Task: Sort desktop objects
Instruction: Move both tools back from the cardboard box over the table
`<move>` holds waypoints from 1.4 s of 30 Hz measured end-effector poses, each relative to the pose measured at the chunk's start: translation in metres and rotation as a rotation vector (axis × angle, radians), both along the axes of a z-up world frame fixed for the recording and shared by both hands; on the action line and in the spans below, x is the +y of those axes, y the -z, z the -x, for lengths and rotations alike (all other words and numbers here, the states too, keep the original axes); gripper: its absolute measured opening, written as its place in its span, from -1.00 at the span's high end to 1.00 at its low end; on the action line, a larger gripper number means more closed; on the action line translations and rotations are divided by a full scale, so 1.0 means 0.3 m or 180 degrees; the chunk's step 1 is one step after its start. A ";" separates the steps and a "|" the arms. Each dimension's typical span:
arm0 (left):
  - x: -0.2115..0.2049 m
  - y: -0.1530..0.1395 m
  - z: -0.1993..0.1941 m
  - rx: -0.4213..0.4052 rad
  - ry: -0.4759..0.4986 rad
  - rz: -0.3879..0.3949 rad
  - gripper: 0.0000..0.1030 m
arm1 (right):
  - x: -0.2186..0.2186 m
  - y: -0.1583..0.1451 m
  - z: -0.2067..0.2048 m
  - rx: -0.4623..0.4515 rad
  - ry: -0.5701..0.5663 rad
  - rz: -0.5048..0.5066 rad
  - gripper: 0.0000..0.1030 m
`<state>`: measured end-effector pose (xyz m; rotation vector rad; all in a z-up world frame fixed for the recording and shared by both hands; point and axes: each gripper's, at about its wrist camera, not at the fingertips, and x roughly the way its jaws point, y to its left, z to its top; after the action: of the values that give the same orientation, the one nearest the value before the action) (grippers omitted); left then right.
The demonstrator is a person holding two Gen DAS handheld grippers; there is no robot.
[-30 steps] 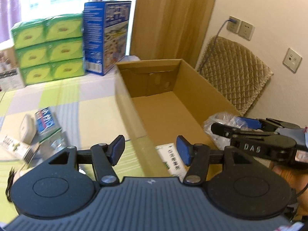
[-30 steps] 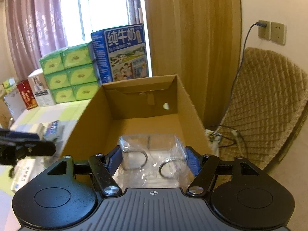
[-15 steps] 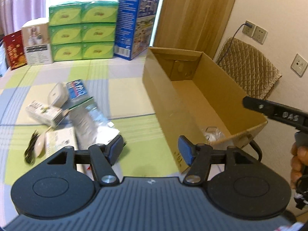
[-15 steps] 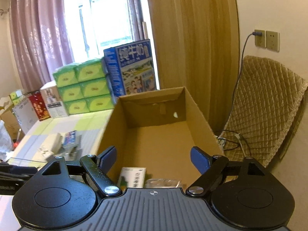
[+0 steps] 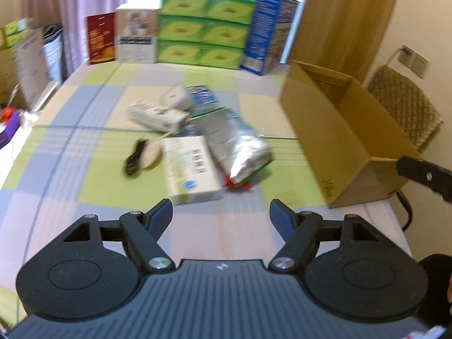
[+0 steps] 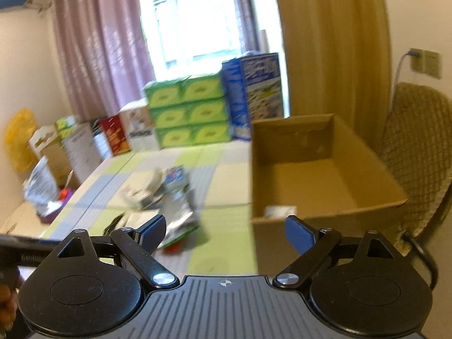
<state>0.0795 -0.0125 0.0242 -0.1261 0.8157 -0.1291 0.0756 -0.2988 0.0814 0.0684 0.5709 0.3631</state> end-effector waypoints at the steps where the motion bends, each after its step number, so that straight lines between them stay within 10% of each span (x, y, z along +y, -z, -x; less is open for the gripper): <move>1: 0.021 0.001 0.009 0.0008 -0.0048 -0.0003 -0.39 | 0.021 0.009 0.009 0.0009 -0.0032 0.0028 -0.72; 19: 0.135 0.040 -0.003 0.0035 -0.0196 0.0005 -0.46 | 0.220 0.112 -0.009 0.0186 -0.0449 0.0328 -0.72; 42: 0.096 0.264 -0.393 0.0345 0.0170 -0.0121 -0.46 | 0.384 0.373 -0.324 0.0291 -0.0858 0.0825 -0.71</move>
<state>0.1974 0.0163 -0.0552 -0.0760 0.9296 -0.1579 0.1727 -0.1836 -0.0305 -0.2447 0.7158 0.5465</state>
